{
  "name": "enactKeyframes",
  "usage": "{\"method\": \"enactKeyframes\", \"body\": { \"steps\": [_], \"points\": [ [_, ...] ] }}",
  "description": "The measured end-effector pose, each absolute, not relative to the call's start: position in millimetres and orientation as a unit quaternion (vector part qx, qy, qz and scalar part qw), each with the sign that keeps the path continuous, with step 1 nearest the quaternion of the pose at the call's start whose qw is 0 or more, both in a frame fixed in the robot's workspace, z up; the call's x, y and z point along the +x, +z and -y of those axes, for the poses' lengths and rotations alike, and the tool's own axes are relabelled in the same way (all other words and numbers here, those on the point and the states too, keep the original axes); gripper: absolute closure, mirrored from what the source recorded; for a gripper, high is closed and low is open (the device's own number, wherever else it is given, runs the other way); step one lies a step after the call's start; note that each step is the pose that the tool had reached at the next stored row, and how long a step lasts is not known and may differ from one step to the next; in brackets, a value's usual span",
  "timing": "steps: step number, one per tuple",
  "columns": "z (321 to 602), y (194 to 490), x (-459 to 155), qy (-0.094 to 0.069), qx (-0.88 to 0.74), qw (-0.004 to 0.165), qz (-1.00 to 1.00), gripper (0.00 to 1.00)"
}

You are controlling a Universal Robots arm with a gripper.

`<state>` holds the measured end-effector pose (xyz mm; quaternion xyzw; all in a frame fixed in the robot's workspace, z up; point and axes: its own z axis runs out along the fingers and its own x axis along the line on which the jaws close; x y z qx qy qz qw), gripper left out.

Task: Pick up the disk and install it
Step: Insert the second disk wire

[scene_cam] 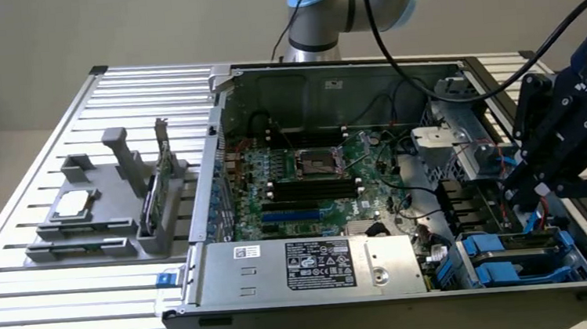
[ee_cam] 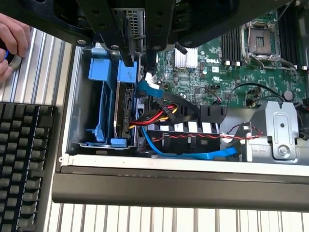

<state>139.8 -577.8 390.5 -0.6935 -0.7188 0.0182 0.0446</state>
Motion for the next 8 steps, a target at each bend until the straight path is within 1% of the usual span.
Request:
{"method": "enactKeyframes", "body": {
  "steps": [8],
  "points": [
    [575.1,382.8,147.6,0.024,-0.694,0.038,0.719,0.75]
  ]
}}
